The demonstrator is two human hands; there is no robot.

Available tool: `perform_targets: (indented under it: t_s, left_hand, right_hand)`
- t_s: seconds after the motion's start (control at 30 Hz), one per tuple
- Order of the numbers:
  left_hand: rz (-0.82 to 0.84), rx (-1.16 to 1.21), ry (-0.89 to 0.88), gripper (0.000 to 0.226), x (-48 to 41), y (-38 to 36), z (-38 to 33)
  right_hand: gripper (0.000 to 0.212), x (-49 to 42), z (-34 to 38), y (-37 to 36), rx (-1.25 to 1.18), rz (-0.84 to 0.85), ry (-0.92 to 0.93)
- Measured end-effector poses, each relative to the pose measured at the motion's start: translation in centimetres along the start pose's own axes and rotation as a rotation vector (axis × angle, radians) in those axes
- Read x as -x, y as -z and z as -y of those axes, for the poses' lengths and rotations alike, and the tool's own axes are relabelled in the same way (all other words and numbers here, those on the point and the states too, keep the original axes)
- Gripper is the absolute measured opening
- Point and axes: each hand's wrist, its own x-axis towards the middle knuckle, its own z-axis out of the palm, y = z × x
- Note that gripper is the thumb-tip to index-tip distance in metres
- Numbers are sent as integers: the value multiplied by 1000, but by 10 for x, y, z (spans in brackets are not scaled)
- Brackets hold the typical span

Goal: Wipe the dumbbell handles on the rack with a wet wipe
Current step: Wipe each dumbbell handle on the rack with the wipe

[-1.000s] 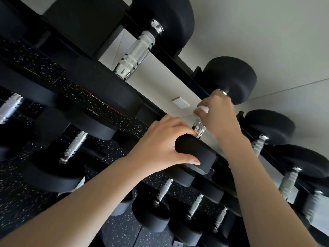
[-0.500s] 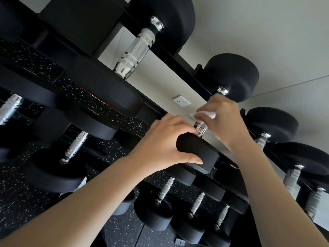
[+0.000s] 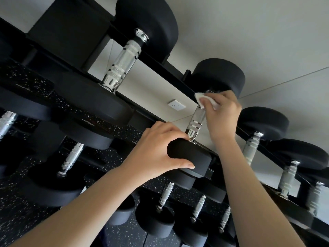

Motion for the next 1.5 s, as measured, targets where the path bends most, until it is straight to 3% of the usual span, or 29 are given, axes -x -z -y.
perform_targets:
  t_s: [0.13, 0.5, 0.73, 0.87, 1.03, 1.17, 1.33, 1.5]
  left_hand:
    - [11, -10, 0, 58, 0, 2, -2]
    - [65, -199, -14, 58, -14, 7, -30]
    - [137, -298, -139, 60, -32, -42, -77]
    - [175, -332, -153, 55, -37, -87, -93]
    - [172, -299, -78, 48, -33, -144, -99]
    - [173, -306, -11, 61, -31, -176, -98]
    - [114, -228, 107, 42, -30, -191, -97]
    - [56, -179, 139, 49, -25, -195, -95]
  right_hand:
    - [19, 5, 2, -7, -94, -116, -119]
    - [9, 37, -10, 69, -378, -109, -420]
    - [10, 72, -78, 131, -449, -292, -548]
    - [9, 85, -134, 146, -461, -305, -616]
    - [7, 92, -193, 139, -482, -230, -640]
    - [12, 86, -220, 122, -488, -140, -561]
    - [7, 60, -224, 100, -562, -84, -473]
    - [6, 43, -216, 88, -663, -143, -450]
